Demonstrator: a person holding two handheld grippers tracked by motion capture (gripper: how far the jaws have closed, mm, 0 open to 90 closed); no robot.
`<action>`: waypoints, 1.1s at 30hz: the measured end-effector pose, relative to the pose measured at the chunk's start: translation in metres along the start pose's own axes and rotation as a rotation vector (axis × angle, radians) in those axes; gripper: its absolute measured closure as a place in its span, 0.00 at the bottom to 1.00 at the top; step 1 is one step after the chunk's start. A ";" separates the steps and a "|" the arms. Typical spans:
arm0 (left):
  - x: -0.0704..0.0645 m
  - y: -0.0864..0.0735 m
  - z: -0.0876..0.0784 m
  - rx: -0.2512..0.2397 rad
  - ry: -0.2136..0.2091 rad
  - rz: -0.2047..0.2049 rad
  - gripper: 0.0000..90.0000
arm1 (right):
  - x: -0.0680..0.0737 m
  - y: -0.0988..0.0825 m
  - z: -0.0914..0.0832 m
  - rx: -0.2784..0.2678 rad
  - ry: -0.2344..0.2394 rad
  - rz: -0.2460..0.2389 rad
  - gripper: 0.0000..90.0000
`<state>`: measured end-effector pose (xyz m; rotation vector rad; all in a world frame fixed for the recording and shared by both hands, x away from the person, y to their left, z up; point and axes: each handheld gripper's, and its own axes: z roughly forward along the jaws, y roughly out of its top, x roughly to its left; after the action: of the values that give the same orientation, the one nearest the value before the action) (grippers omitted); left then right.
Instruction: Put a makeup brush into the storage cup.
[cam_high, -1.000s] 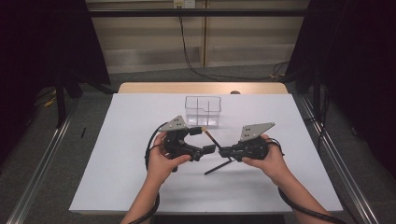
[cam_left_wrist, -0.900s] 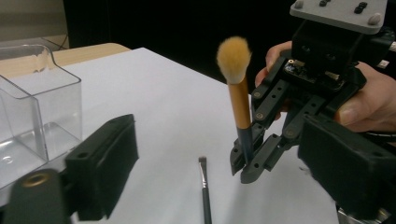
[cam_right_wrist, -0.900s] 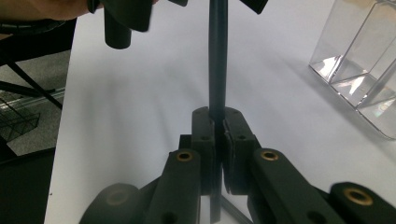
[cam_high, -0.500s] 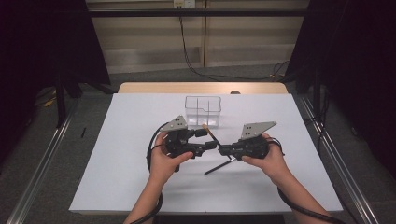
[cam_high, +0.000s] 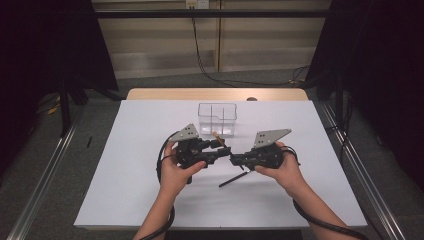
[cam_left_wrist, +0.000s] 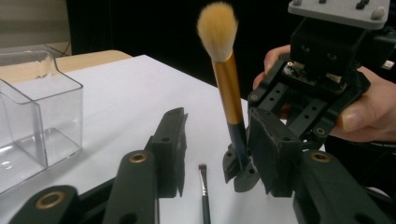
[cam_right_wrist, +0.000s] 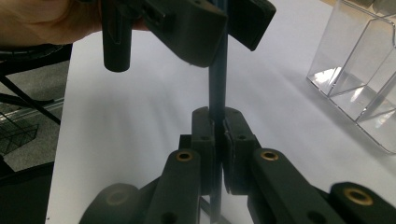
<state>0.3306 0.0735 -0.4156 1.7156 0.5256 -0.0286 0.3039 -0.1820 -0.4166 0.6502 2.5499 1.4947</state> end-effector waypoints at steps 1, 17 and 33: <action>0.001 0.000 0.000 -0.004 -0.003 -0.002 0.65 | 0.000 0.000 0.000 0.002 -0.002 0.005 0.94; -0.002 0.002 0.001 -0.027 -0.032 -0.012 0.82 | 0.001 -0.001 -0.002 -0.020 -0.023 0.031 0.94; -0.003 -0.001 -0.001 -0.062 -0.048 -0.046 0.90 | 0.004 -0.003 0.005 -0.039 -0.020 0.055 0.93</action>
<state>0.3277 0.0732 -0.4151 1.6381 0.5257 -0.0853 0.3008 -0.1776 -0.4213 0.7321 2.5009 1.5428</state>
